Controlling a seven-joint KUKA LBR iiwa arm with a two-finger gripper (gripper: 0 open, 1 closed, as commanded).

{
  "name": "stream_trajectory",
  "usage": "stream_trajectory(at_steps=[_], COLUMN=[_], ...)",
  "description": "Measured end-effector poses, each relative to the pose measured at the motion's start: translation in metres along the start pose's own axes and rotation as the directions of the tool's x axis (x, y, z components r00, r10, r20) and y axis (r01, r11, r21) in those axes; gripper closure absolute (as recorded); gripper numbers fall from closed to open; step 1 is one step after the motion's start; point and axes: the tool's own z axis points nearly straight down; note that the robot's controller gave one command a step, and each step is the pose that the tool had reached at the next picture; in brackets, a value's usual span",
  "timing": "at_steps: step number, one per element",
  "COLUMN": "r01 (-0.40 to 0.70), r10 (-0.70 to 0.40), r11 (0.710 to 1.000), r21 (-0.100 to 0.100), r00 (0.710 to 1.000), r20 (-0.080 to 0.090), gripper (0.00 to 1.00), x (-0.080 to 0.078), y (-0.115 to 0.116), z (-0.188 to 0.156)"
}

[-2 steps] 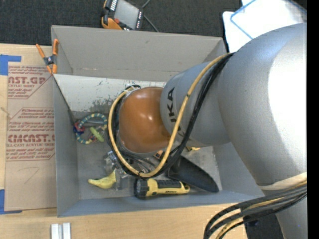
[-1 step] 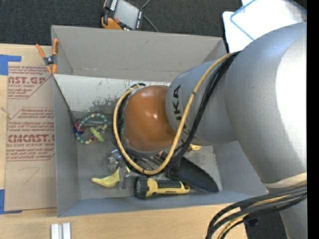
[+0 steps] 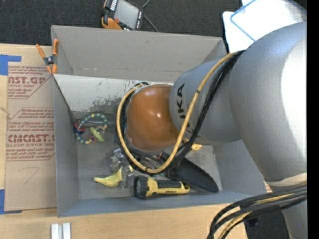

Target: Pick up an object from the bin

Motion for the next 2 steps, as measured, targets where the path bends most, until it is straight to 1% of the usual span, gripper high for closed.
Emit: stream_trajectory(at_steps=[1,2], r01=[0.0,-0.01], r10=[0.0,0.01], r11=[1.0,1.0], r21=[-0.002,-0.001], r00=[1.0,1.0], r20=[0.001,-0.001], gripper=[1.0,1.0], x=[0.017,0.006], y=[-0.012,-0.007], z=[0.006,-0.09])
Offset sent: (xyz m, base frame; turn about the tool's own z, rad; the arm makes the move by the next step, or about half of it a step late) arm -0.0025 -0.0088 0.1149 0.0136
